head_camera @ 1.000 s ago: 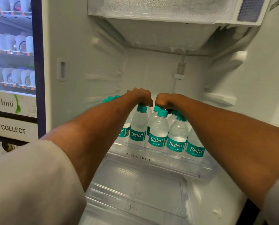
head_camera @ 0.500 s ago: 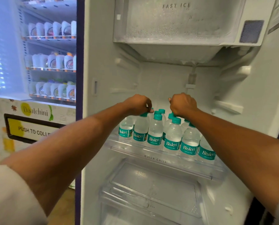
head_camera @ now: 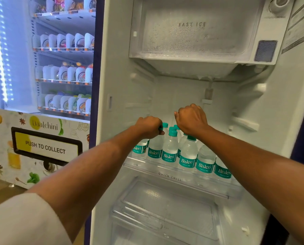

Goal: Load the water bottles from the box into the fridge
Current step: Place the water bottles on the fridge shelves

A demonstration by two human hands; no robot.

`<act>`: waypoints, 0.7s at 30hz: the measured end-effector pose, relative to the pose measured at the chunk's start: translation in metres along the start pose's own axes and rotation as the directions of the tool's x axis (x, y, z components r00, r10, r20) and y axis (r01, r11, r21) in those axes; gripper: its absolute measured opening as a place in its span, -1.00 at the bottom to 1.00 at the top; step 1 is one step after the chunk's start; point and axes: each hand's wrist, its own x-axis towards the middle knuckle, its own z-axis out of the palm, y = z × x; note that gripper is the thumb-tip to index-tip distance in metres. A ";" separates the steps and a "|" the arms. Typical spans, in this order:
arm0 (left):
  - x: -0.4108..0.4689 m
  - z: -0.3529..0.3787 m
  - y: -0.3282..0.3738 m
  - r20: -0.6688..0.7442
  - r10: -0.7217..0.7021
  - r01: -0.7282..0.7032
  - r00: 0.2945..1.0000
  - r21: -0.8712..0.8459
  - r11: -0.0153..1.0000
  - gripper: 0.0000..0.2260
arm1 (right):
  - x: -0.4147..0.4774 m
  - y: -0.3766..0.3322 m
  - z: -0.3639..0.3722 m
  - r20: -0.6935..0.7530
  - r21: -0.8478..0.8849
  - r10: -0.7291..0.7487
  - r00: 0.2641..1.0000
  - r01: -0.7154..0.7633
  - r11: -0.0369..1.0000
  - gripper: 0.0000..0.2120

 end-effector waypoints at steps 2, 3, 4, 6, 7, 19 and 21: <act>0.000 0.000 0.000 -0.004 -0.007 0.007 1.000 0.000 1.000 -0.65 | -0.001 -0.001 0.001 0.011 0.004 -0.004 1.000 0.004 1.000 -0.62; 0.000 0.001 0.000 -0.002 -0.010 0.010 1.000 -0.001 1.000 -0.65 | -0.002 -0.001 0.002 0.014 0.008 -0.004 1.000 0.004 1.000 -0.61; 0.000 0.001 -0.001 -0.001 -0.011 0.011 1.000 -0.003 1.000 -0.65 | -0.002 -0.002 0.003 0.018 0.012 -0.004 1.000 0.004 1.000 -0.60; -0.001 0.001 -0.001 0.000 -0.006 0.006 1.000 -0.016 1.000 -0.64 | -0.004 -0.003 0.004 0.024 0.009 -0.005 1.000 0.005 1.000 -0.58; -0.001 0.001 -0.002 -0.002 0.004 -0.004 1.000 -0.037 0.999 -0.63 | -0.005 -0.004 0.004 0.027 0.007 -0.005 1.000 0.005 1.000 -0.58; -0.020 0.008 -0.051 -0.007 -0.109 0.109 0.994 0.015 0.994 -0.70 | -0.007 -0.015 0.000 -0.142 0.024 -0.069 0.988 0.073 0.997 -0.59; -0.021 0.012 -0.052 -0.009 -0.117 0.117 0.993 -0.047 0.992 -0.72 | -0.008 -0.019 0.000 -0.136 0.021 -0.087 0.987 0.091 0.996 -0.58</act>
